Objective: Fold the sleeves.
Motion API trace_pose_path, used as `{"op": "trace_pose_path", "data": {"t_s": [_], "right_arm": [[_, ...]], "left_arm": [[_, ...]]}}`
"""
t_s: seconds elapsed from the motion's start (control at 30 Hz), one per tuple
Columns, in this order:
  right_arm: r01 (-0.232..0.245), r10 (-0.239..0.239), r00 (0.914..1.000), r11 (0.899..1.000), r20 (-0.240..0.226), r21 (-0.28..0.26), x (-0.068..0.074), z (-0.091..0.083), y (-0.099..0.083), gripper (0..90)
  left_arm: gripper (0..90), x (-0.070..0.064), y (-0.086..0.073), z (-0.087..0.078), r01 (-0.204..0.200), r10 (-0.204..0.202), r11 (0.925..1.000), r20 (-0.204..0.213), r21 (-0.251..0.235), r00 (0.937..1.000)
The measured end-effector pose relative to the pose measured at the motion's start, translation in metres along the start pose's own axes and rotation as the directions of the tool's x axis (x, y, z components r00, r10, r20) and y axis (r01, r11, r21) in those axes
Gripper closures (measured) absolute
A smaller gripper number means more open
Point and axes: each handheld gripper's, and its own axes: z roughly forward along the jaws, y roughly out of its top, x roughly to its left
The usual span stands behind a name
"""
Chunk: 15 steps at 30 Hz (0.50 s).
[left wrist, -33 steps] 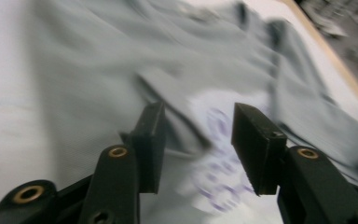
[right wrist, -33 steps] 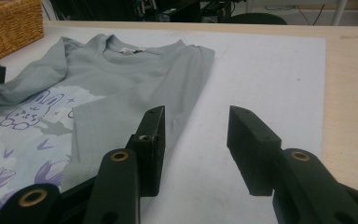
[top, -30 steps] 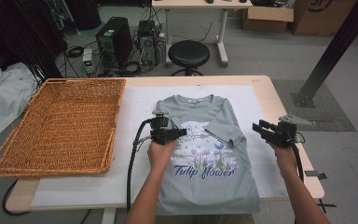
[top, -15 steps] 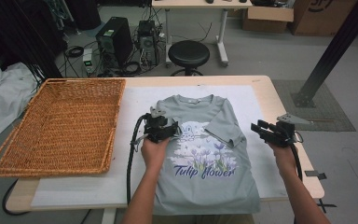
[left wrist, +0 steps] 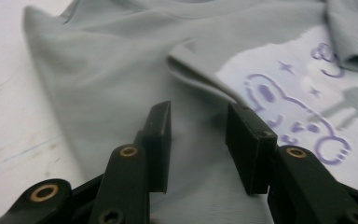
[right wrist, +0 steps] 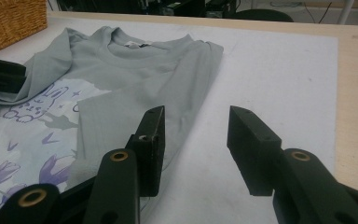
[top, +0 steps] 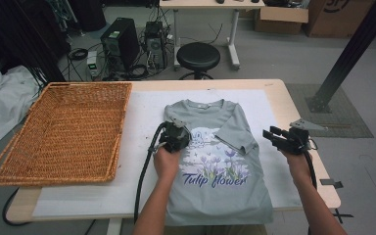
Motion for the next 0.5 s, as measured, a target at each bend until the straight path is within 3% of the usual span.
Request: {"op": "trace_pose_path", "data": {"t_s": [0.13, 0.17, 0.23, 0.27, 0.3, 0.37, 0.4, 0.5], "right_arm": [[0.0, 0.0, 1.0, 1.0, -0.004, 0.002, 0.001, 0.001, 0.0, 56.9], [0.0, 0.0, 1.0, 1.0, -0.004, 0.003, 0.001, 0.001, 0.0, 56.9], [-0.001, 0.001, 1.0, 1.0, -0.005, 0.004, 0.002, 0.001, 0.0, 56.8], [0.0, 0.0, 1.0, 1.0, -0.005, 0.004, 0.002, 0.001, 0.0, 56.8], [-0.001, 0.001, 1.0, 1.0, -0.006, 0.005, 0.002, 0.0, 0.0, 56.6], [-0.002, 0.002, 1.0, 1.0, -0.007, 0.002, 0.002, 0.0, 0.0, 56.6], [-0.003, 0.003, 1.0, 1.0, -0.008, 0.003, 0.002, 0.0, 0.0, 56.6], [-0.001, 0.001, 0.9999, 1.0, -0.013, 0.006, 0.004, 0.001, 0.0, 56.5]], "left_arm": [[61.0, -0.007, 0.0, -0.003, -0.051, 0.053, 0.9982, 0.085, -0.032, 0.9949], [60.8, -0.007, 0.0, -0.004, -0.059, 0.062, 0.9976, 0.089, -0.035, 0.9942], [60.7, -0.006, 0.001, -0.009, -0.056, 0.067, 0.995, 0.14, -0.082, 0.9879], [60.7, -0.005, 0.002, -0.012, -0.045, 0.063, 0.994, 0.182, -0.099, 0.9813], [60.7, -0.005, 0.002, -0.013, -0.047, 0.067, 0.9932, 0.19, -0.107, 0.9795], [61.3, -0.003, 0.003, -0.015, -0.053, 0.066, 0.9942, 0.146, -0.094, 0.987], [61.3, -0.001, 0.005, -0.014, -0.01, 0.013, 0.9985, 0.066, -0.055, 0.9978], [59.2, 0.005, 0.008, -0.01, 0.099, -0.095, 0.9928, 0.067, -0.067, 0.9933]]}}
